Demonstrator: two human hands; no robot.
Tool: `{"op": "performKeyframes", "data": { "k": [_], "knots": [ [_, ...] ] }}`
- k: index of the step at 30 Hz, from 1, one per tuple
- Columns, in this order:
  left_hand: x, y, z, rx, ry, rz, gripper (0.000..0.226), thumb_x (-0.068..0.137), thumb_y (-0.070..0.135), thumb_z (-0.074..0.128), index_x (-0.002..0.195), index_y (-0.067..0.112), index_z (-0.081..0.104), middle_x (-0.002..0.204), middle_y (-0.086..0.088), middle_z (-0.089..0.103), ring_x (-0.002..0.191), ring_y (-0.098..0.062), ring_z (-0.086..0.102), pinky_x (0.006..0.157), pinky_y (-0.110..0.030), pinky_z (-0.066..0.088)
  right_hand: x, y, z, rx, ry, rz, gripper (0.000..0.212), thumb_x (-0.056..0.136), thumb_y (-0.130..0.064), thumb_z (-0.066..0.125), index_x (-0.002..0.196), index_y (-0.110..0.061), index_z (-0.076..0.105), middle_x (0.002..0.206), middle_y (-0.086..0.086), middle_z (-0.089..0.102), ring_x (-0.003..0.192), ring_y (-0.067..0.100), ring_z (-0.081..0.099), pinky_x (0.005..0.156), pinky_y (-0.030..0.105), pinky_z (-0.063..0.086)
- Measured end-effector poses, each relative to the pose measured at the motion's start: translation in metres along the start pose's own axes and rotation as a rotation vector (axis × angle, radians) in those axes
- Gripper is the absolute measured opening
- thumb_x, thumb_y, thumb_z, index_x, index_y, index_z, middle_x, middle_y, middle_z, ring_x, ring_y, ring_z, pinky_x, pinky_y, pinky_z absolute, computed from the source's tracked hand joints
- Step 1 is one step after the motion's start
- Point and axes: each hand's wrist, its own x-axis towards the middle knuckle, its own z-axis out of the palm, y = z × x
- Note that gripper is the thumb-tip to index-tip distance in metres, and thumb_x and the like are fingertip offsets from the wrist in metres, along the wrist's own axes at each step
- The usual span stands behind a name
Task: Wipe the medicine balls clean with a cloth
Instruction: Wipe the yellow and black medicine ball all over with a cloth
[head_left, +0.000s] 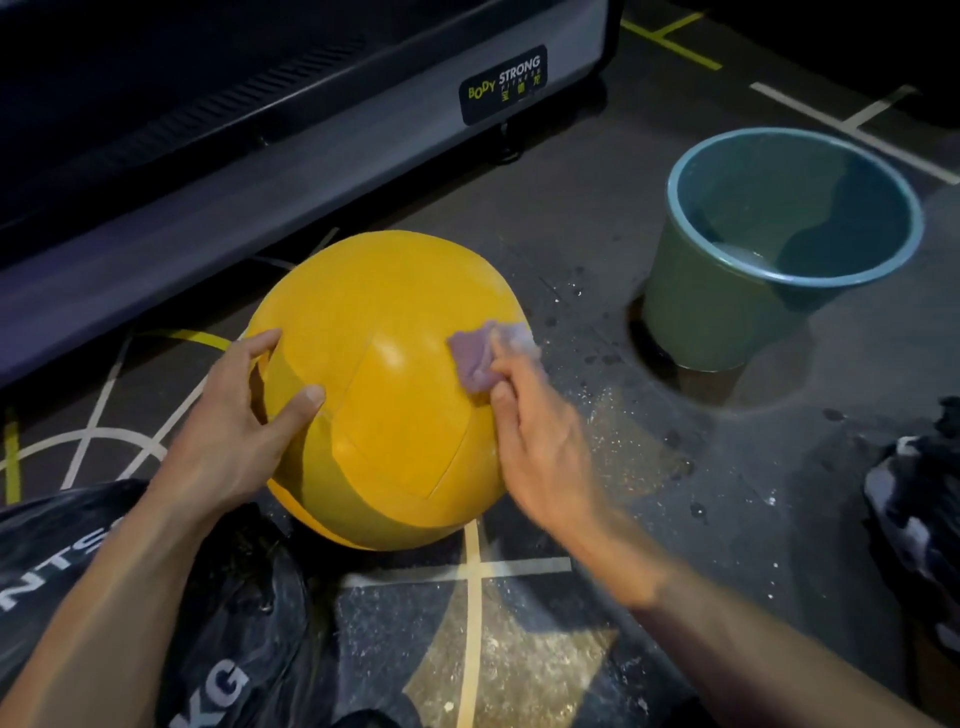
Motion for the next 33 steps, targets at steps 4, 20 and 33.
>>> {"op": "performKeyframes", "data": {
  "k": [4,20,33],
  "knots": [
    [-0.004,-0.013,-0.016,0.102,-0.020,-0.053,0.088,0.078,0.058,0.068,0.154,0.034,0.031,0.160,0.002,0.035,0.140,-0.026,0.042,0.104,-0.053,0.046,-0.054,-0.015,0.014,0.022,-0.130,-0.170,0.023,0.108,-0.009,0.046,0.124,-0.023,0.055,0.163,-0.003,0.035,0.154,0.013,0.024,0.119,0.043,0.038],
    [0.020,0.040,0.005,0.354,-0.031,0.180,0.095,0.070,0.094,0.042,0.154,0.051,0.031,0.165,0.013,0.028,0.147,-0.029,0.032,0.112,-0.056,0.034,-0.003,0.008,0.007,0.086,-0.141,-0.282,0.035,0.104,0.001,0.049,0.138,-0.007,0.052,0.150,0.008,0.052,0.138,0.012,0.049,0.116,0.025,0.038],
    [-0.034,0.044,0.005,0.415,0.066,0.298,0.069,0.079,0.089,0.043,0.135,0.050,0.054,0.135,0.018,0.050,0.113,-0.019,0.046,0.095,-0.054,0.043,-0.058,-0.008,0.002,0.188,-0.065,-0.045,0.030,0.110,-0.015,0.040,0.132,-0.027,0.055,0.162,-0.018,0.035,0.153,0.011,0.027,0.123,0.041,0.030]
  ]
}}
